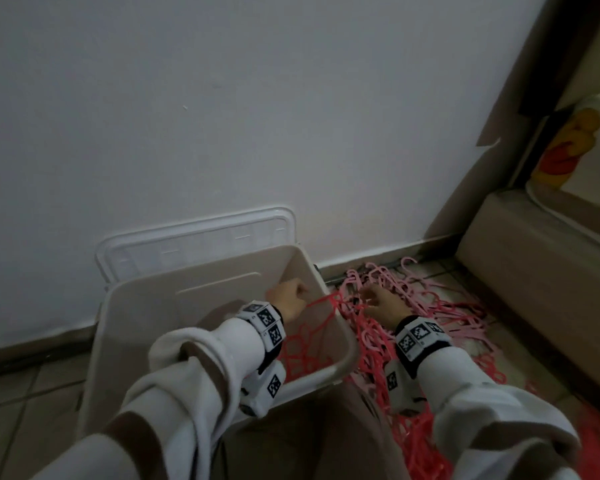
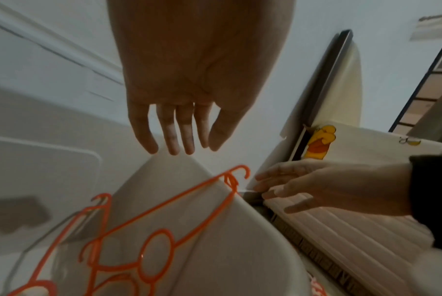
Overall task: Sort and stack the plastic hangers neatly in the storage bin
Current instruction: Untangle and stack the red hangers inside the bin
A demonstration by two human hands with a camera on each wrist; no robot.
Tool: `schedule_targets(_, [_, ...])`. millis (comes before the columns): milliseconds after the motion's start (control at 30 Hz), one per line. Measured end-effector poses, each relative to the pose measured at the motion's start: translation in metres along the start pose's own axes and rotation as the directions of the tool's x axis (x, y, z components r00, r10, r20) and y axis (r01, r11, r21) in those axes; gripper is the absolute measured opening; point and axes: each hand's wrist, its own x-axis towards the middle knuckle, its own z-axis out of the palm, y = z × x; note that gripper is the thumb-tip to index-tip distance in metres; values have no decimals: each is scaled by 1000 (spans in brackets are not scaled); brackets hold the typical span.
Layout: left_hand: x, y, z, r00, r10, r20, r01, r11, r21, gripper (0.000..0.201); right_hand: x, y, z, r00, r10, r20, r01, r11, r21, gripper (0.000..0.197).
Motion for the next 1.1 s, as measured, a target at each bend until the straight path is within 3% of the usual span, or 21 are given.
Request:
schedule_targets(100, [4, 13, 25, 998, 37, 58, -36, 999, -11, 50, -4, 1, 13, 995, -53, 84, 44, 993, 108, 56])
schedule_targets(167, [7, 20, 38, 994, 78, 73, -79, 997, 5, 58, -2, 2, 23, 990, -83, 116, 73, 993, 89, 57])
schedule_targets(300, [11, 22, 56, 995, 101, -3, -100, 989, 109, 44, 8, 4, 38, 987, -97, 131, 91, 995, 47, 47])
schedule_targets(467, [11, 14, 65, 989, 133, -64, -130, 990, 51, 32, 13, 4, 38, 989, -149, -2, 149, 989, 14, 26])
schedule_targets(633, [5, 9, 62, 972, 212, -103, -214, 977, -8, 31, 9, 8, 40, 974, -223, 48, 217, 970, 110, 25])
schedule_targets(833, [-5, 8, 59, 942, 312, -125, -317, 948, -23, 24, 6, 8, 40, 961, -274, 29, 270, 959, 88, 9])
schedule_targets(933, [-8, 7, 59, 935, 333, -126, -339, 940, -30, 22, 5, 9, 39, 949, -315, 13, 315, 949, 8, 12])
schedule_targets(1100, [-14, 6, 60, 931, 343, -129, -352, 935, -54, 21, 2, 10, 34, 937, -344, 64, 342, 939, 34, 10])
